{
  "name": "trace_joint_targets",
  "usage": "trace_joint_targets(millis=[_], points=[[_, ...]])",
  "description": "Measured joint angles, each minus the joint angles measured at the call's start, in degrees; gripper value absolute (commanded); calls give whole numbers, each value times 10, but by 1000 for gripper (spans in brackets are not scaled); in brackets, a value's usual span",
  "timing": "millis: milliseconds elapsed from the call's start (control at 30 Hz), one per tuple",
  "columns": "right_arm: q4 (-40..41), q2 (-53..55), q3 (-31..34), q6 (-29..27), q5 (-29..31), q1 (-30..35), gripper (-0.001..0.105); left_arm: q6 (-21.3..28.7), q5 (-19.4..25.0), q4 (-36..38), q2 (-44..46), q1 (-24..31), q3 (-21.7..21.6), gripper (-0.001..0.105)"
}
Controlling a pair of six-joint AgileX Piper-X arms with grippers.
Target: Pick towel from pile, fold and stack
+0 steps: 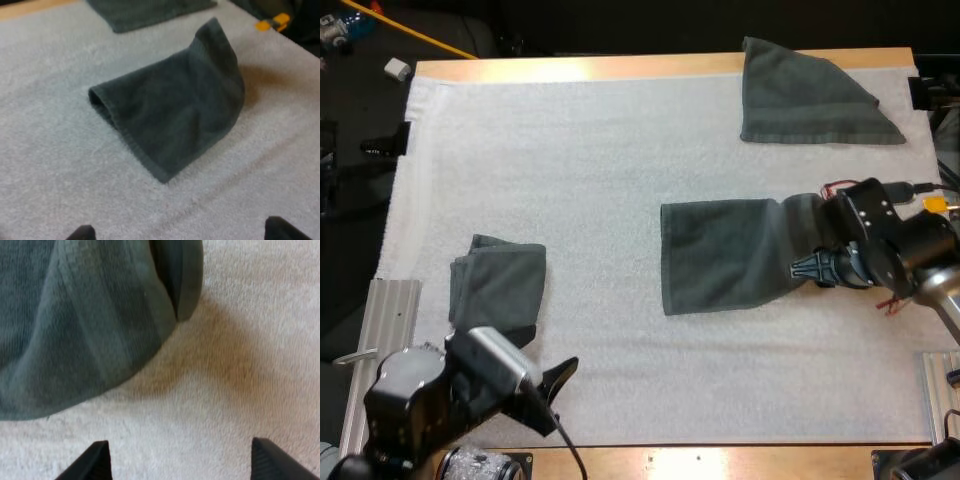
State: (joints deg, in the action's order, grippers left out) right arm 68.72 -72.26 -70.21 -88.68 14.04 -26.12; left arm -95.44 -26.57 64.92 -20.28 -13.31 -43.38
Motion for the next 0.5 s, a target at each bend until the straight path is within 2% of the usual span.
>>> trace_joint_targets(millis=[267, 300, 500], points=[[-9, 63, 74, 19, -20, 0, 56, 1, -25, -13, -61, -5, 0, 65], [-21, 79, 108, 26, -29, 0, 56, 1, -30, -13, -79, -12, 0, 65], [-50, 88, 164, 40, -49, 0, 56, 1, -30, -9, -65, -8, 0, 65]])
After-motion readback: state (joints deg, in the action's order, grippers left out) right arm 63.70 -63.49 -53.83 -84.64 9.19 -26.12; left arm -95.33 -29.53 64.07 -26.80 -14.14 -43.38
